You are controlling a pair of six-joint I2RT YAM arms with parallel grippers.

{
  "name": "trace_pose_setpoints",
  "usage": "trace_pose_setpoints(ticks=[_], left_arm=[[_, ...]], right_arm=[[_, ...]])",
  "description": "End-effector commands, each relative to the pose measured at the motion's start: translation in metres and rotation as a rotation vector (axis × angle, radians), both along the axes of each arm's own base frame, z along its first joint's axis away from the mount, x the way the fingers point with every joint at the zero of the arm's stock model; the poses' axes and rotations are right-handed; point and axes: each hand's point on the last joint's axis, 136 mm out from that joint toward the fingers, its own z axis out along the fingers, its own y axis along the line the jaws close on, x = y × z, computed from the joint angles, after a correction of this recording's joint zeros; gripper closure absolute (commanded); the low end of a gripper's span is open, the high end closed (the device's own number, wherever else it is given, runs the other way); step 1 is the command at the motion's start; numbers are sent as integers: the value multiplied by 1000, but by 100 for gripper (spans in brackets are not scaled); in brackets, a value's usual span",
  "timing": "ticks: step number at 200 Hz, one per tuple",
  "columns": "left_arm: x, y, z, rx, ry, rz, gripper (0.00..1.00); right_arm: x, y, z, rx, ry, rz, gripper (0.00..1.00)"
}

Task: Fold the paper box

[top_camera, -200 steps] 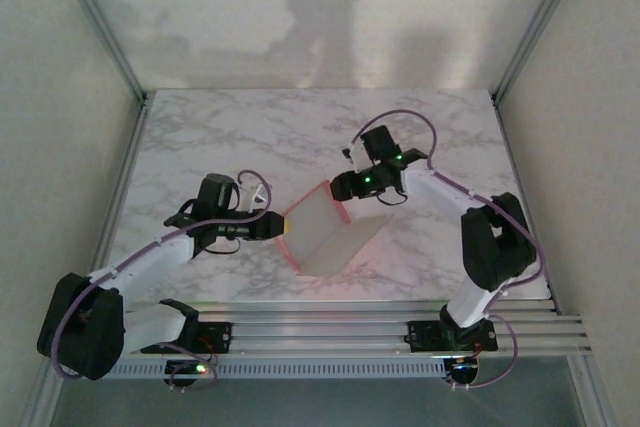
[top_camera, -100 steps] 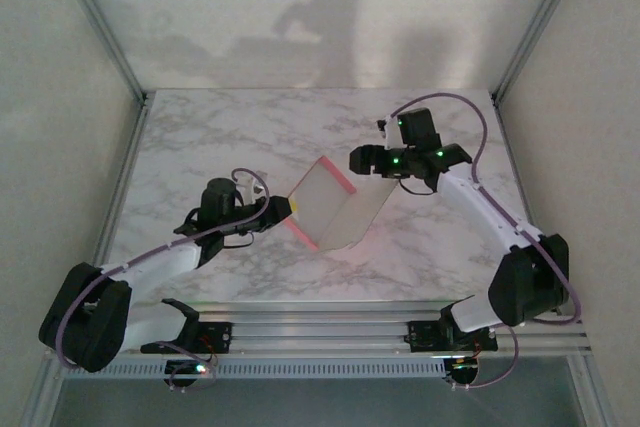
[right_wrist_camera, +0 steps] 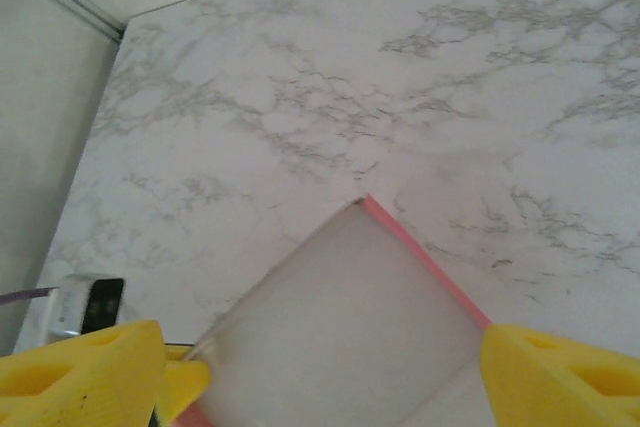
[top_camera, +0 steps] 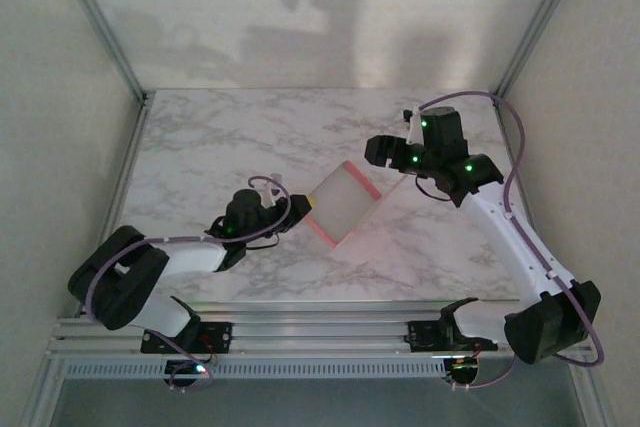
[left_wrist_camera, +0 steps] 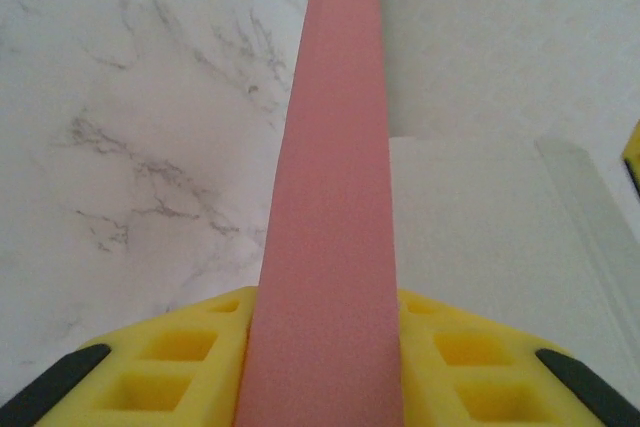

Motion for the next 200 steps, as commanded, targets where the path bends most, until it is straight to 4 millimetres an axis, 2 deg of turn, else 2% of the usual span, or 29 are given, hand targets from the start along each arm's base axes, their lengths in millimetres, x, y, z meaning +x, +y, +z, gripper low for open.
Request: trace_pose_setpoints(ticks=[1,12,37,62,88,109,139,180,200], left_arm=[[12,-9,33,-62,-116,30,67],[13,-8,31,-66,-115,47,67],[15,-9,27,-79,-105,82,67],[17,-12,18,-97,-86,102,67],[20,-12,11,-84,-88,139,67],[23,-14,7,-48,-103,155,67],[23,-17,2,19,-122,172,67],[22,-17,-2,111,-148,199,67],[22,-16,-2,137,-160,210,67]], right_arm=[[1,2,1,25,0,7,18],[1,-5,1,24,-7,-33,18],[-2,-36,-7,-47,28,-200,18],[-10,-53,-6,-86,41,-275,17],[-20,-72,-15,-169,103,-341,17],[-25,-72,-28,-177,143,-343,17],[-25,-62,-49,-162,233,-324,19],[-25,-50,-76,-147,321,-316,32],[-27,-49,-89,-151,348,-329,42]])
